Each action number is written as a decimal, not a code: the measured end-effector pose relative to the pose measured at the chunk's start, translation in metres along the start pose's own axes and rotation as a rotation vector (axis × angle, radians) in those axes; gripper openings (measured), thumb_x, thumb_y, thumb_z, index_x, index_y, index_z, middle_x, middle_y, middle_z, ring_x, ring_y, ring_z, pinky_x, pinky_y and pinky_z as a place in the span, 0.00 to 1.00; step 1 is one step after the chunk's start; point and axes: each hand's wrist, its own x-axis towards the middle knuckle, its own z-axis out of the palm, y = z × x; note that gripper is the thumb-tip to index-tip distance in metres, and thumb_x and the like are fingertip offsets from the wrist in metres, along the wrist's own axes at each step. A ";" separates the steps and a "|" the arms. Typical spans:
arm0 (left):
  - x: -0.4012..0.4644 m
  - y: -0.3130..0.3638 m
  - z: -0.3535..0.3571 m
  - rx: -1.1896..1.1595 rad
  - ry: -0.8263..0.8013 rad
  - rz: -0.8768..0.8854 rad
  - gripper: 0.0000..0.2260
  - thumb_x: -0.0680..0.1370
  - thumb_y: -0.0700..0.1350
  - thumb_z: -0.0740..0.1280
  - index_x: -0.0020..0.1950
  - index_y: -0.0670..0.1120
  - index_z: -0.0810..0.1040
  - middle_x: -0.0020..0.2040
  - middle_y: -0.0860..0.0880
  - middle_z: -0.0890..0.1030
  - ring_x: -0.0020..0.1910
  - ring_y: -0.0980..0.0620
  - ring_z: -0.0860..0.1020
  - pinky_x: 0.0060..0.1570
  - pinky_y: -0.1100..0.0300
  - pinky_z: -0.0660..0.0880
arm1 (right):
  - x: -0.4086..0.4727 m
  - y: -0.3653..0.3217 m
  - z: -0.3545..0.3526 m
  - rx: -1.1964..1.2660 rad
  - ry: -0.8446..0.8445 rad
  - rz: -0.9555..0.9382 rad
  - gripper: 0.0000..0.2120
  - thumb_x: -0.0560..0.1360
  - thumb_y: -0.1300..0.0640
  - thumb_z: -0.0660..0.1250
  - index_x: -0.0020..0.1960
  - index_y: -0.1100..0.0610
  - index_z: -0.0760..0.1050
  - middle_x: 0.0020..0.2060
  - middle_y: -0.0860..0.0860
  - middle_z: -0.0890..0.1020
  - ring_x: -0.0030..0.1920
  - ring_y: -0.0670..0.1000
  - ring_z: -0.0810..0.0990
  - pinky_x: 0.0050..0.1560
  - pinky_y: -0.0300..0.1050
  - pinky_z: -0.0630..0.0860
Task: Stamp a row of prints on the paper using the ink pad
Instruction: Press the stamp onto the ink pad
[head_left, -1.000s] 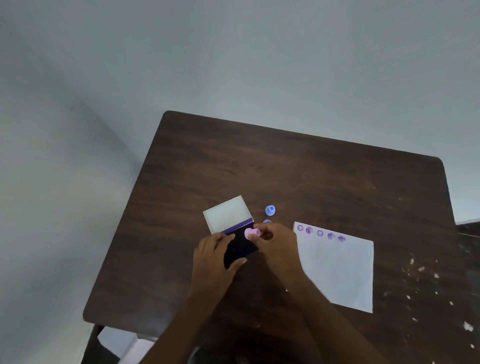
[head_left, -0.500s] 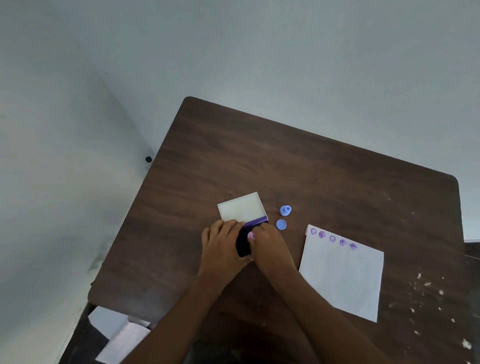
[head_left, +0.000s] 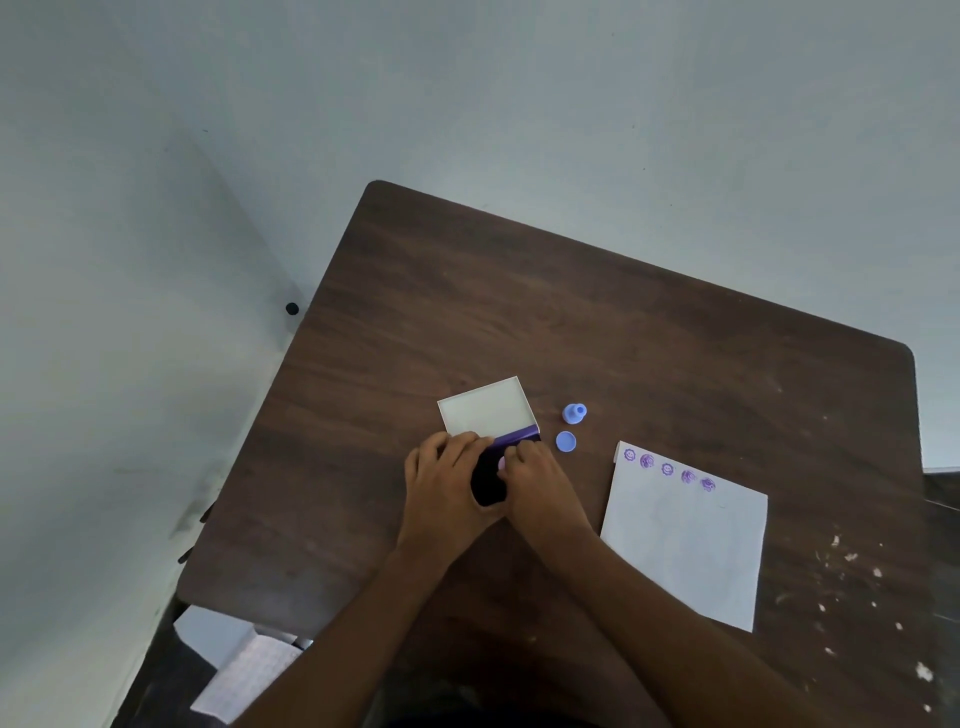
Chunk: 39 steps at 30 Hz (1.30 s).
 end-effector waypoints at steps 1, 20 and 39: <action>0.000 -0.001 0.000 -0.003 -0.001 0.000 0.33 0.63 0.65 0.72 0.64 0.52 0.76 0.63 0.52 0.78 0.63 0.48 0.73 0.62 0.50 0.67 | 0.000 0.000 -0.001 -0.008 0.001 0.000 0.09 0.76 0.65 0.61 0.55 0.65 0.74 0.52 0.62 0.75 0.54 0.59 0.72 0.53 0.51 0.68; -0.001 -0.003 0.003 -0.004 -0.004 0.005 0.34 0.64 0.65 0.73 0.65 0.50 0.76 0.63 0.50 0.78 0.63 0.46 0.73 0.64 0.49 0.67 | 0.000 0.005 0.006 0.038 -0.090 0.024 0.14 0.78 0.62 0.61 0.62 0.65 0.71 0.61 0.63 0.74 0.60 0.59 0.71 0.61 0.53 0.69; 0.001 0.009 -0.005 0.047 -0.037 -0.014 0.34 0.63 0.63 0.75 0.64 0.49 0.76 0.62 0.49 0.79 0.62 0.46 0.74 0.64 0.49 0.68 | 0.010 0.007 0.002 0.237 -0.288 0.247 0.21 0.81 0.52 0.61 0.71 0.57 0.65 0.69 0.54 0.71 0.68 0.54 0.69 0.69 0.46 0.64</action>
